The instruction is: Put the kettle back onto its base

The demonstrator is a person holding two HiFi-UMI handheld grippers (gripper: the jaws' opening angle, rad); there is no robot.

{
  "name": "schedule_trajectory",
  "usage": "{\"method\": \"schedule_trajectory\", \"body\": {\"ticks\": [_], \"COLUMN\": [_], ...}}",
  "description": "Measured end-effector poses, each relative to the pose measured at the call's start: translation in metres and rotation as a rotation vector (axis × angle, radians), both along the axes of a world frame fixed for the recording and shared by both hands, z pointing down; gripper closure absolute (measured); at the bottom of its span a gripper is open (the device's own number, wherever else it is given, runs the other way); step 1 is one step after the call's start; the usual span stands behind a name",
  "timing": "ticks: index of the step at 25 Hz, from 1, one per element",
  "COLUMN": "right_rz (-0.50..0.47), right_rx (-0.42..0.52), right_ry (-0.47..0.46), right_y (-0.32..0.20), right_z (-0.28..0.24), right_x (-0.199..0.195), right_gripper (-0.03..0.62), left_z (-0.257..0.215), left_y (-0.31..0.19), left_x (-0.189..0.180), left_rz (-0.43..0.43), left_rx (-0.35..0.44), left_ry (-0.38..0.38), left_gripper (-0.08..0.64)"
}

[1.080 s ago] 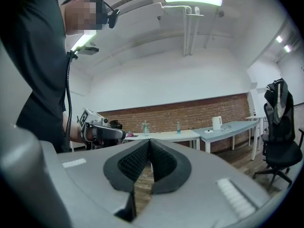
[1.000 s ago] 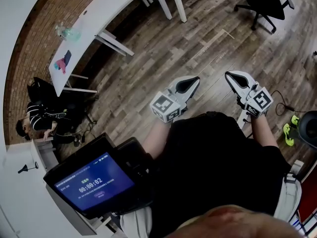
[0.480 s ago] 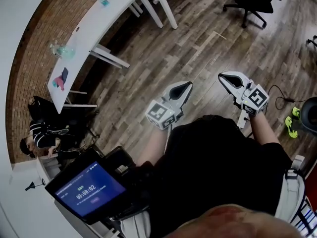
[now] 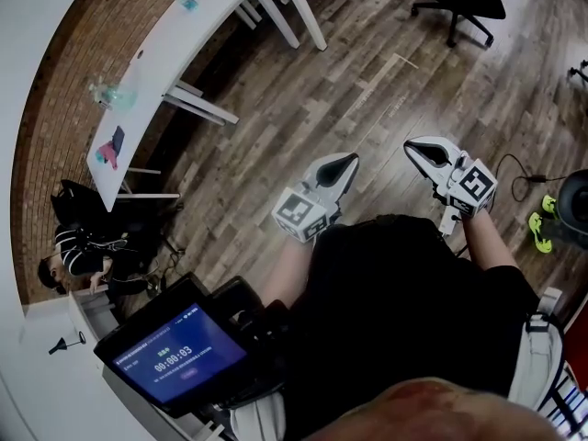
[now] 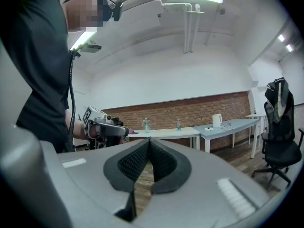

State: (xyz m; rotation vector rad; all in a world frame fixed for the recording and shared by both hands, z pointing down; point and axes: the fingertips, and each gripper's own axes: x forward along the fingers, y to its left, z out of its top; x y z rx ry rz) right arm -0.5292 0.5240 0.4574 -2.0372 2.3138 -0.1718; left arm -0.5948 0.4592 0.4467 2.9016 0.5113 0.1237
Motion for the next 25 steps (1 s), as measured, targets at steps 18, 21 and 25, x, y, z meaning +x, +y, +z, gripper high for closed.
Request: {"method": "schedule_trajectory", "body": {"ticks": [18, 21, 25], "right_rz": [0.087, 0.113, 0.126], "right_rx": [-0.040, -0.037, -0.041], "right_ry": [-0.054, -0.055, -0.032], "right_y": [-0.011, -0.025, -0.045], "right_z": [0.027, 0.023, 0.018], "right_x": [0.020, 0.033, 0.050], "right_gripper": [0.586, 0.585, 0.586], "left_z": [0.025, 0.020, 0.014], "left_y": [-0.009, -0.024, -0.036], "left_x": [0.024, 0.039, 0.063], "left_rz": [0.087, 0.110, 0.151], "left_rx": [-0.045, -0.069, -0.080], "left_ry": [-0.049, -0.035, -0.013], "left_gripper": [0.557, 0.557, 0.557]}}
